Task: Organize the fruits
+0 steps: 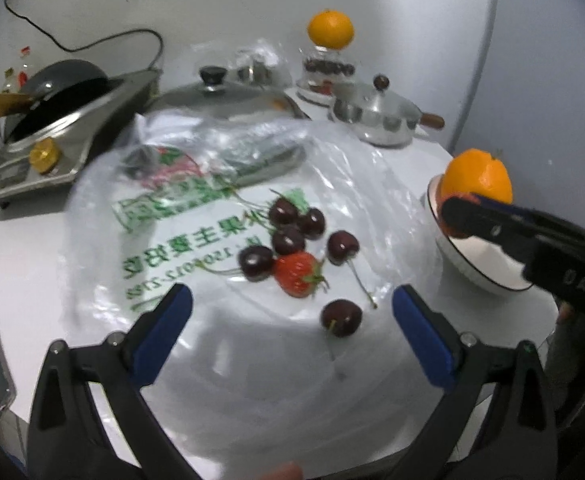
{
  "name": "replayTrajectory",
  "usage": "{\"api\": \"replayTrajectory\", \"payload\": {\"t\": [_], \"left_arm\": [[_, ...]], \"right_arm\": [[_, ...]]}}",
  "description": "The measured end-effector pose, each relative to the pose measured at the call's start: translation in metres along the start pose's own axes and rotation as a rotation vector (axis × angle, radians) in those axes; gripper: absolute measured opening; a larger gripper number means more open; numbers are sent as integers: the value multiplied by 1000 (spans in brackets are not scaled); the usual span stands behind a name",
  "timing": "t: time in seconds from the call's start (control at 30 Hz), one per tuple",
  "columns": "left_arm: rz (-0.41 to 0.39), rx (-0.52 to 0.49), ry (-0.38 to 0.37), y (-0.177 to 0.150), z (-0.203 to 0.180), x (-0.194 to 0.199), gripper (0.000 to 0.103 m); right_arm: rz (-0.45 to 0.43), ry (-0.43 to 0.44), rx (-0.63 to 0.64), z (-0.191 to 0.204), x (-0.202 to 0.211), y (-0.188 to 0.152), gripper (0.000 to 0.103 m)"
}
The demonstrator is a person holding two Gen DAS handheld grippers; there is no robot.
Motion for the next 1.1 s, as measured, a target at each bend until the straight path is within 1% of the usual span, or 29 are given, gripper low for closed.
{"api": "replayTrajectory", "payload": {"t": [0.07,0.23,0.3,0.37,0.5,0.57,0.73,0.77,0.8,0.93,1.1], "left_arm": [[30,-6,-2,-2,-5,-10,89],[72,-18,2,-6,-14,-26,88],[90,-21,6,-7,-15,-32,80],[106,-25,12,-9,-17,-38,77],[129,-34,24,-11,-21,-45,66],[142,-38,19,-13,-23,-48,62],[158,-46,10,-16,-25,-51,59],[158,-48,10,-16,-26,-51,57],[157,-48,8,-16,-26,-50,52],[159,-54,-7,-16,-28,-50,46],[166,-48,-34,-17,-29,-47,35]], "right_arm": [[0,-3,0,-3,1,-2,39],[3,-6,-6,-12,0,-5,39],[6,-4,-11,-15,-1,-6,39],[7,0,-12,-17,-1,-7,39],[8,5,-16,-19,-2,-9,39],[7,5,-18,-20,-1,-10,39],[6,4,-21,-22,0,-11,39],[6,4,-21,-22,0,-11,39],[5,4,-22,-22,0,-11,39],[4,2,-19,-23,1,-11,39],[3,-1,-16,-23,2,-11,39]]}}
Point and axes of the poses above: each gripper's, at about its wrist camera, not at the fingertips, and x roughly against the way its jaws point, z to its left, y to its top, the point moved 1 cm from there along -x, roughly the way its jaws point, and after that the axes turned 8 degrees about x, right-handed, at the moved point
